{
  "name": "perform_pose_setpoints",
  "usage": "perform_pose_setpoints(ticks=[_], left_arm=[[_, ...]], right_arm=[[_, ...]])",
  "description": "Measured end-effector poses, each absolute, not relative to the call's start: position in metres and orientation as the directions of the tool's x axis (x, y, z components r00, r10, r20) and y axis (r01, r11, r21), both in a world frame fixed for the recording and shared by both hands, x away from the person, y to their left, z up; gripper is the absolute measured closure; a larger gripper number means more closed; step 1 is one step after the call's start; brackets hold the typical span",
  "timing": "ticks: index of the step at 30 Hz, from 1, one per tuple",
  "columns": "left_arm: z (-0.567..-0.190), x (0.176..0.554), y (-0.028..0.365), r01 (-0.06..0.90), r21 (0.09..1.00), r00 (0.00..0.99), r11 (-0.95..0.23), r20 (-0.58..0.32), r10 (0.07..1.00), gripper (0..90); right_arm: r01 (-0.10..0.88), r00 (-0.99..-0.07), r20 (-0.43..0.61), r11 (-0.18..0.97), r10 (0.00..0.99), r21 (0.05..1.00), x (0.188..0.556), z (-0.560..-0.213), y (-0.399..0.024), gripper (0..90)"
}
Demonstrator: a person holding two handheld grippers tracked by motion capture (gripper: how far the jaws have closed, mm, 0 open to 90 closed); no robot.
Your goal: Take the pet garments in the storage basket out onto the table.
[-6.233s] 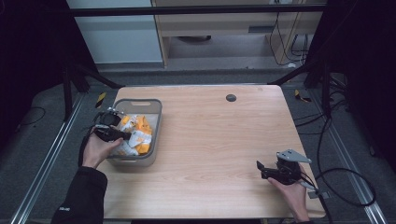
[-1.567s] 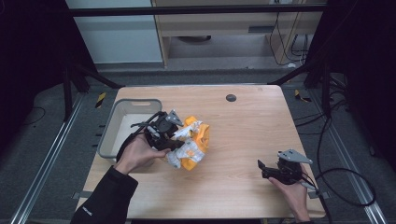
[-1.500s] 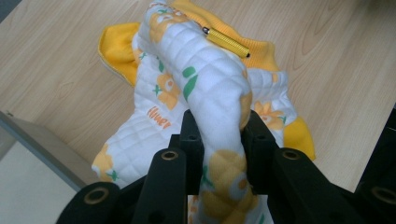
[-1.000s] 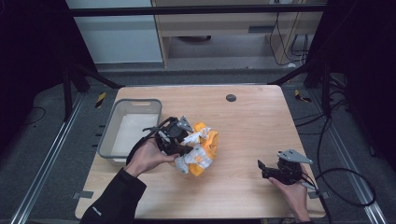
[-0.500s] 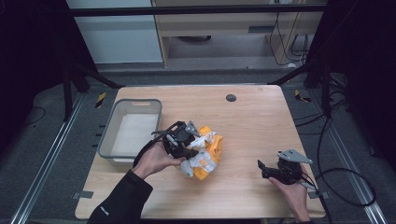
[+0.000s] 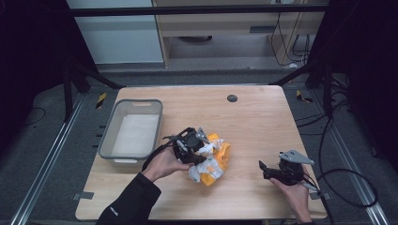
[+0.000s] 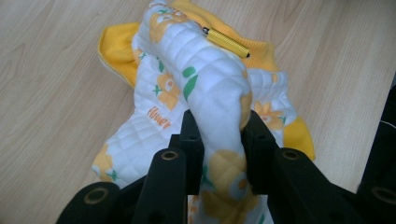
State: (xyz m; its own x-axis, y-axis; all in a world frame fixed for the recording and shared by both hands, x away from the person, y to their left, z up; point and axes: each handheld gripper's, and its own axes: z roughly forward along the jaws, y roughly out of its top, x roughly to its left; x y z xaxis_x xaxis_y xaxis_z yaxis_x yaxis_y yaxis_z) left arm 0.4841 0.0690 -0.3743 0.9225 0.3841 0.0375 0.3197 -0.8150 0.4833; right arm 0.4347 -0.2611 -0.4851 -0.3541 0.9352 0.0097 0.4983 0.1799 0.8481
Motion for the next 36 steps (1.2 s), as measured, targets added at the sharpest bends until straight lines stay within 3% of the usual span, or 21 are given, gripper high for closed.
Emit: perform_pose_setpoints(ticks=[22, 36], left_arm=[[-0.411, 0.485, 0.057, 0.311, 0.436, 0.937, -0.845, 0.010, 0.350, 71.8], [-0.422, 0.485, 0.058, 0.321, 0.431, 0.935, -0.843, 0.000, 0.355, 63.8]], right_arm=[[0.494, -0.357, 0.001, 0.188, 0.934, 0.849, 0.436, -0.486, -0.261, 10.4], [0.498, -0.358, 0.006, 0.186, 0.934, 0.847, 0.436, -0.486, -0.261, 10.2]])
